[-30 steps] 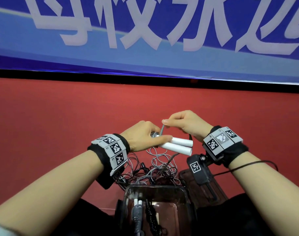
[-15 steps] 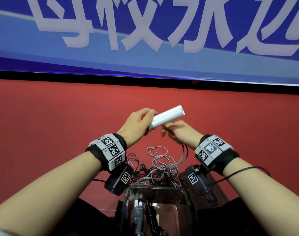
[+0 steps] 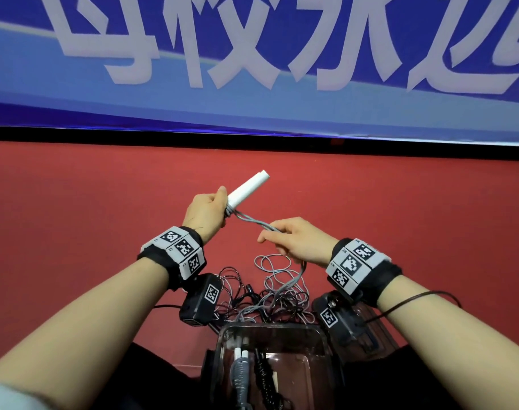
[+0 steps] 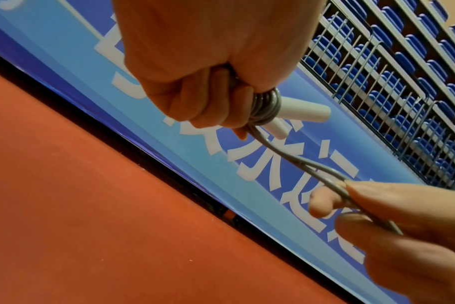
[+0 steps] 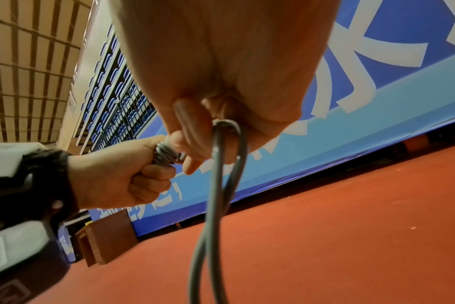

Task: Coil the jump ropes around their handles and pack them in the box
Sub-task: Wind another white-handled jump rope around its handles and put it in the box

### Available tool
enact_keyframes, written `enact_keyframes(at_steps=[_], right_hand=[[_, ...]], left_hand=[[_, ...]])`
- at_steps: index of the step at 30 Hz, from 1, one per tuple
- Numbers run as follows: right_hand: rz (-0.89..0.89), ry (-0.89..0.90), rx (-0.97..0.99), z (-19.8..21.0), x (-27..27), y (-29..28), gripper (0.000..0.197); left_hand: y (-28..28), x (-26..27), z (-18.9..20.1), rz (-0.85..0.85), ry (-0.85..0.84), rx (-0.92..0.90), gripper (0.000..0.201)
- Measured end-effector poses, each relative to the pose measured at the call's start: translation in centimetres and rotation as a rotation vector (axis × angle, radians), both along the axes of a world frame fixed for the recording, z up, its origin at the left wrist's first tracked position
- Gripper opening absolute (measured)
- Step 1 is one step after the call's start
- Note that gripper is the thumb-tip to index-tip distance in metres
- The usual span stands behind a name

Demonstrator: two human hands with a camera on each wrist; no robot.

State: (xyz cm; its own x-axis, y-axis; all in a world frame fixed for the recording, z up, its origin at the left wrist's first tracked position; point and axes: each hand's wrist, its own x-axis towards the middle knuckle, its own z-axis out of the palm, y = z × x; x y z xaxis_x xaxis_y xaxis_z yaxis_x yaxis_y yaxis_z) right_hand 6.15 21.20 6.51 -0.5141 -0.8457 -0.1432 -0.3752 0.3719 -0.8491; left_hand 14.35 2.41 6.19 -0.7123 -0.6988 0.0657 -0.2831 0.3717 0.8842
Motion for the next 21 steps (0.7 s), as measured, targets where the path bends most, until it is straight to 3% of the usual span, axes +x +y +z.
enact_keyframes(at_steps=[6, 10, 14, 21], right_hand=[[-0.148, 0.026, -0.144, 0.7, -0.2, -0.5, 0.031], [-0.115, 0.16, -0.105, 1.4, 0.2, -0.4, 0.041], [-0.077, 0.242, -0.125, 2.3, 0.9, -0.4, 0.04], [0.016, 0.553, -0.193, 2.5, 1.6, 0.0, 0.027]], left_hand=[[-0.5, -0.4, 0.2, 0.058, 0.022, 0.013, 0.052], [-1.6, -0.4, 0.4, 0.123, 0.033, 0.043, 0.052], [-2.7, -0.2, 0.5, 0.235, 0.016, 0.043, 0.051], [-1.3, 0.2, 0.0, 0.138, -0.326, -0.522, 0.046]])
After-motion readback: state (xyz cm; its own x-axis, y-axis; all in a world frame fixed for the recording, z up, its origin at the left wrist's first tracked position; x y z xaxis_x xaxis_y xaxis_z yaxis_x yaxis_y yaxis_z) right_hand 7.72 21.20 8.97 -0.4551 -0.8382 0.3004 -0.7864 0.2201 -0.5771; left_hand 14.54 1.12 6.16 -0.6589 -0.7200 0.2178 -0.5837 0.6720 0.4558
